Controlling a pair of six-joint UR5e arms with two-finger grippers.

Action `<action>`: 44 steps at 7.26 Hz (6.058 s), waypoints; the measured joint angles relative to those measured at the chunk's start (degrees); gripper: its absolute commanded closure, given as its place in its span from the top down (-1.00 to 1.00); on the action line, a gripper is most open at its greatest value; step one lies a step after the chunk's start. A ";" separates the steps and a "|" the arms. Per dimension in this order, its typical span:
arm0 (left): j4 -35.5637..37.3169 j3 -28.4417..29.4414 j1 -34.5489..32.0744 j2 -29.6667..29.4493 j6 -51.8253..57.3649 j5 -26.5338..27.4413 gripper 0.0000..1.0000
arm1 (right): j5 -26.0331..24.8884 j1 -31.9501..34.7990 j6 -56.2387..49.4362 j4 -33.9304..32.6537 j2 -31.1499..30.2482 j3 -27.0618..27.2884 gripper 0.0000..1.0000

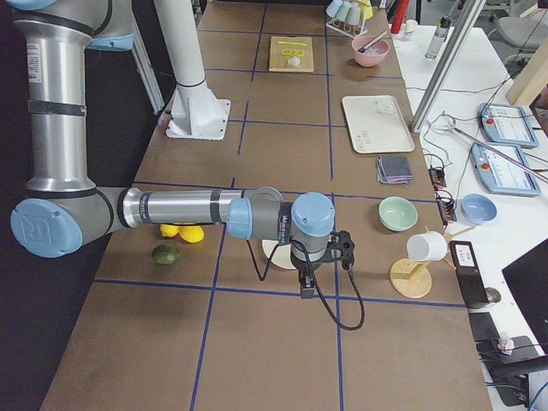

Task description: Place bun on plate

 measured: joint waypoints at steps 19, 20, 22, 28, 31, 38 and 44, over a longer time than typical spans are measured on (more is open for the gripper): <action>-0.18 -7.38 2.58 6.33 -0.50 -0.03 1.00 | -1.55 -22.81 49.10 41.85 -8.46 -5.43 0.88; -0.19 -7.40 2.61 6.13 -0.50 -0.01 1.00 | -1.60 -23.72 50.01 42.42 -8.21 -6.25 0.87; -0.17 -7.33 2.65 5.52 -0.50 0.19 1.00 | -1.77 -24.71 50.50 42.52 -7.55 -7.33 0.85; -0.10 -7.23 2.74 5.11 -0.50 0.19 1.00 | -2.29 -26.36 53.14 42.73 -2.92 -13.36 0.76; -0.08 -7.17 2.75 4.61 -0.50 0.10 1.00 | -2.58 -26.38 53.08 42.70 -2.87 -14.13 0.19; 0.25 -7.55 2.67 4.38 -0.51 -0.14 1.00 | -1.56 -26.26 53.27 42.69 -2.97 -10.89 -1.00; -0.17 -7.43 2.75 4.62 -0.38 0.29 1.00 | 4.43 -37.09 74.14 42.29 12.08 0.16 -1.00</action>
